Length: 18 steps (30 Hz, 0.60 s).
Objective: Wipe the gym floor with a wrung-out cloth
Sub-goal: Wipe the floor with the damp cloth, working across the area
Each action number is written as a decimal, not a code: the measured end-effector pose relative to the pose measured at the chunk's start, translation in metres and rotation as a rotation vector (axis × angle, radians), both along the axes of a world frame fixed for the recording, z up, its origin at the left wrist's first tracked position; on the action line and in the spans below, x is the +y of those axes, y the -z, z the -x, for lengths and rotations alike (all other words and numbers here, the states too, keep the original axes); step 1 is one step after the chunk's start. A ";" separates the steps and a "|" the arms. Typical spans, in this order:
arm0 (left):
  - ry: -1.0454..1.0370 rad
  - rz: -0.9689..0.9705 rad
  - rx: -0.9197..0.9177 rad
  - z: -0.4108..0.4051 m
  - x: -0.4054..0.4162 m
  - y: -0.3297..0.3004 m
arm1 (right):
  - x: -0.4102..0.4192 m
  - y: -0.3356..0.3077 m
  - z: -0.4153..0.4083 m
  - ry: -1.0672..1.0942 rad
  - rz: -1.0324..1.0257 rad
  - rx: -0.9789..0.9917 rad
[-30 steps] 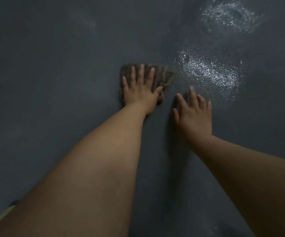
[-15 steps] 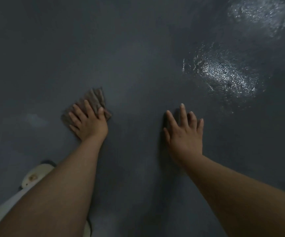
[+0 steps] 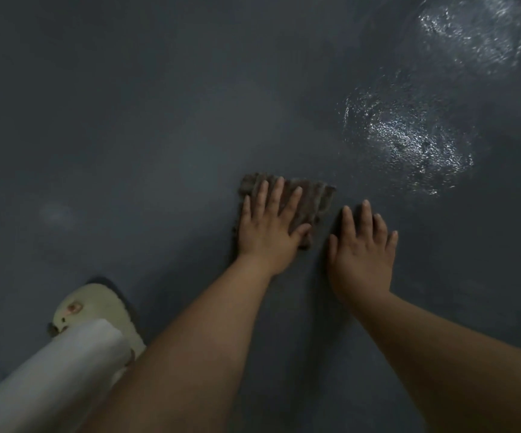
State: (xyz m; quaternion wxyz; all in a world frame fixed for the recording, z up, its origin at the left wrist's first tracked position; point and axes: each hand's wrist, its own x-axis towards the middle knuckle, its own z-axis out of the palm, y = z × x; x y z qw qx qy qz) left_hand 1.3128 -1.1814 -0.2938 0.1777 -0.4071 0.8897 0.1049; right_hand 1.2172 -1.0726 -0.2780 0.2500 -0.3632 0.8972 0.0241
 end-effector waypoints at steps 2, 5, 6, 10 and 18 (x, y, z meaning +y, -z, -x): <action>-0.060 0.029 -0.005 -0.015 -0.021 0.001 | 0.000 0.000 0.000 0.000 0.008 0.008; -0.304 0.063 -0.001 -0.048 -0.048 0.003 | 0.000 -0.001 0.001 -0.006 0.010 0.010; -0.404 0.074 0.002 -0.061 -0.052 0.004 | 0.001 -0.001 0.001 -0.008 0.014 0.007; -0.744 0.096 0.051 -0.088 -0.032 0.006 | 0.002 -0.002 0.005 -0.030 0.037 0.001; -0.308 0.070 0.102 -0.045 0.110 0.011 | 0.007 -0.002 0.024 -0.046 0.199 0.064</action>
